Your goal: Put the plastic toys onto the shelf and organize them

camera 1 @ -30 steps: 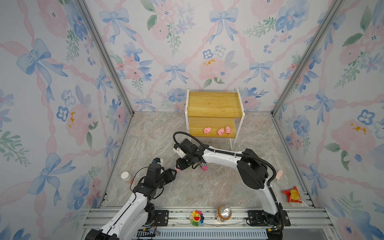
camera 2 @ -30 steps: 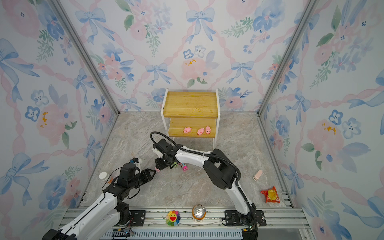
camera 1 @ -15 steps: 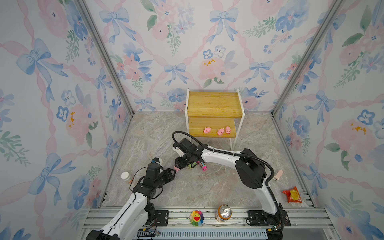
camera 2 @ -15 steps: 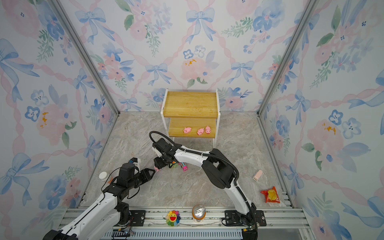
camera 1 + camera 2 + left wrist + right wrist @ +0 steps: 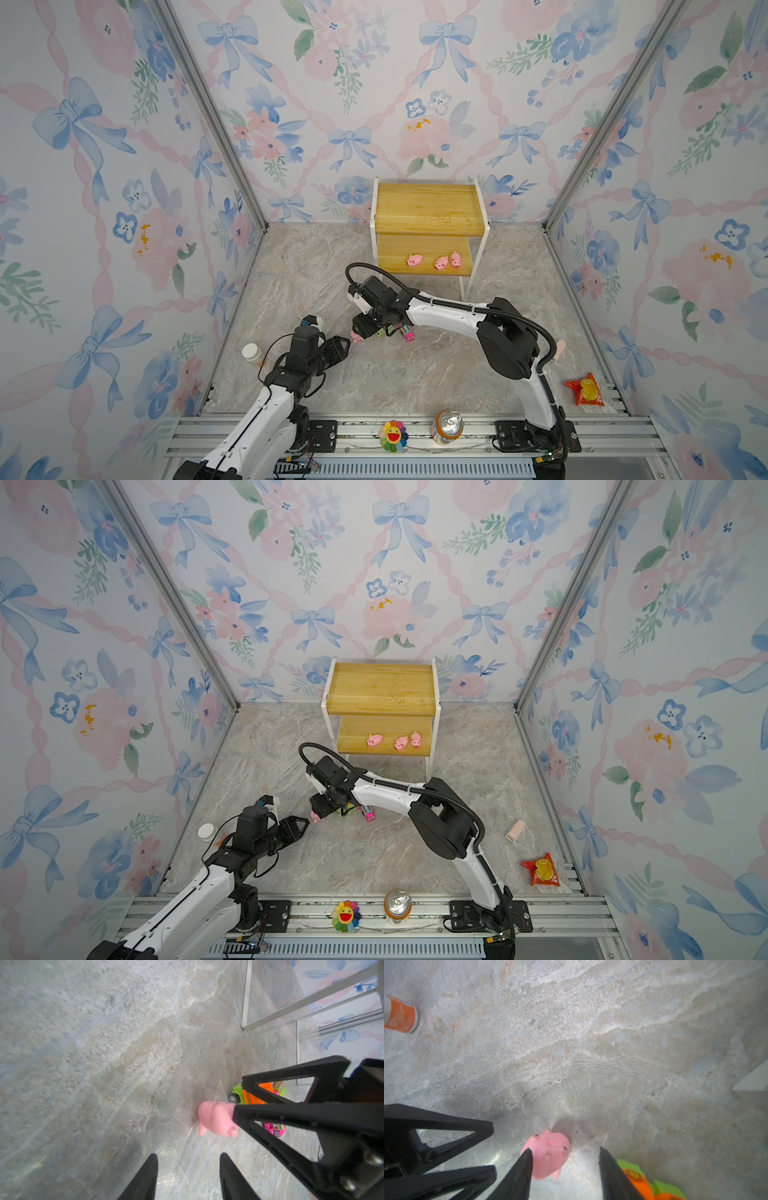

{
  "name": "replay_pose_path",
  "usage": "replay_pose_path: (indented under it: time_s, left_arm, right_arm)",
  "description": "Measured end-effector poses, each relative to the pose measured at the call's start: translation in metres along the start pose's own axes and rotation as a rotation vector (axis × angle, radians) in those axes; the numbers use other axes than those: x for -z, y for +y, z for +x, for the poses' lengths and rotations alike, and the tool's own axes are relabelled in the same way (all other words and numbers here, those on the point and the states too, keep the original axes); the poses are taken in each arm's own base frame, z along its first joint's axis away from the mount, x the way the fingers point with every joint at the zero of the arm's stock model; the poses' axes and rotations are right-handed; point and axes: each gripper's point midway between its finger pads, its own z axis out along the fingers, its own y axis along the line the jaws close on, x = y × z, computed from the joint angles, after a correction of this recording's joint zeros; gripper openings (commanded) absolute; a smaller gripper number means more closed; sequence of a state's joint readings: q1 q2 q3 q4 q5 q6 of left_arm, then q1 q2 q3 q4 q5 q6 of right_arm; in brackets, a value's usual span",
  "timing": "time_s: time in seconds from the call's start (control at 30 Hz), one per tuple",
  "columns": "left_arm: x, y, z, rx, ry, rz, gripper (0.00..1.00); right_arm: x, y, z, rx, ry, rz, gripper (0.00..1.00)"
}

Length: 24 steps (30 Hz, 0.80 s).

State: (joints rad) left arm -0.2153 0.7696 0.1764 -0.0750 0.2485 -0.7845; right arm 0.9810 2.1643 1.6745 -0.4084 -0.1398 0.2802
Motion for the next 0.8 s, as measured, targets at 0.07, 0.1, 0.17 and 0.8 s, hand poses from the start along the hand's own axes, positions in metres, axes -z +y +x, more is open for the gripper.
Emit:
replay_pose_path:
  time_s: [0.07,0.1,0.17,0.8]
  left_arm:
    - [0.000,0.000,0.000,0.001,0.000,0.000,0.49]
    - [0.000,0.000,0.000,0.001,0.001,0.000,0.50]
    - [0.000,0.000,0.001,0.001,0.003,0.001,0.49]
    - [0.000,0.002,0.001,0.006,0.004,0.000,0.49]
  right_arm:
    - [0.001,0.000,-0.004,0.004,-0.009,0.001,0.54]
    - [0.002,0.000,-0.005,0.005,-0.012,0.002,0.55]
    - [0.002,0.000,-0.006,0.006,-0.014,0.004,0.55]
    - [0.005,0.013,0.037,0.117,0.045,0.045,0.54]
